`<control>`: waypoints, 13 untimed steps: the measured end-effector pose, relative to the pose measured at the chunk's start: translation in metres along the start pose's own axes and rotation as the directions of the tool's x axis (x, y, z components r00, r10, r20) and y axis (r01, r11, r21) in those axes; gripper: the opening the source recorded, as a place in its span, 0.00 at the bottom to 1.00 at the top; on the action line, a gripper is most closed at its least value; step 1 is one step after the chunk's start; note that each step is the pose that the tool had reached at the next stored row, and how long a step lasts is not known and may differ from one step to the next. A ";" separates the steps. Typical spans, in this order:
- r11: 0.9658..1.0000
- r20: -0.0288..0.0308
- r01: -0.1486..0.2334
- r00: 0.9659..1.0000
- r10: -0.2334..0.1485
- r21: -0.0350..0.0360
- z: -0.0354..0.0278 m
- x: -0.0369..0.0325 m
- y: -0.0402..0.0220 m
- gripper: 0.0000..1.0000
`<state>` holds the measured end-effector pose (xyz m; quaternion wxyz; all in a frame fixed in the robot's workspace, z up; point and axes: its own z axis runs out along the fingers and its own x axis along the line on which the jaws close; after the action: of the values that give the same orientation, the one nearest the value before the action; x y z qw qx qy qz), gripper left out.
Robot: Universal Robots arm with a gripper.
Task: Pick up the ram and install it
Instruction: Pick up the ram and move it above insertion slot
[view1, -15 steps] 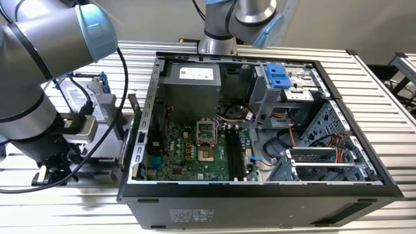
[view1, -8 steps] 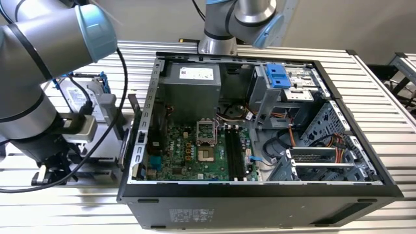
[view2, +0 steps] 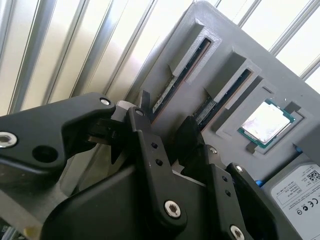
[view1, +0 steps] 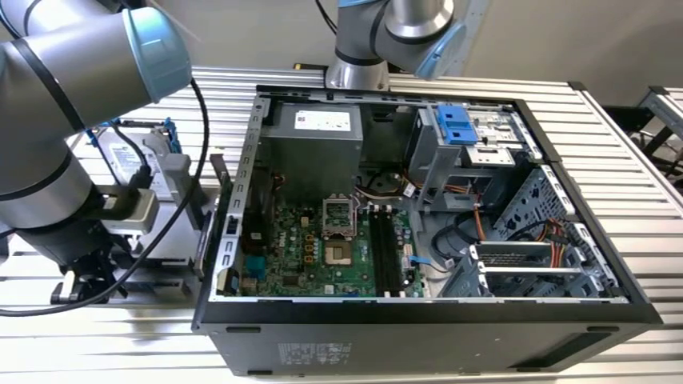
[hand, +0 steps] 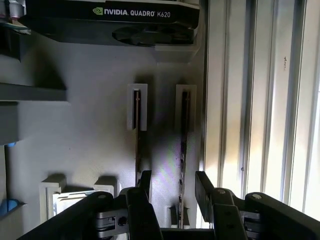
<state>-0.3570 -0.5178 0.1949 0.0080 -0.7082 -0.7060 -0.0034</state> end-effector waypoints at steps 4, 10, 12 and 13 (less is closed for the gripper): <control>1.000 0.000 0.000 1.000 0.000 0.000 0.0003 0.0000 0.0000 1.00; 1.000 0.000 0.000 1.000 0.000 0.000 0.0007 0.0000 -0.0011 1.00; 1.000 0.000 0.000 1.000 0.000 0.000 0.0007 0.0000 -0.0016 1.00; 1.000 0.000 0.000 1.000 0.000 0.000 0.0007 0.0000 -0.0019 1.00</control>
<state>-0.3589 -0.5178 0.1942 0.0080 -0.7080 -0.7061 -0.0034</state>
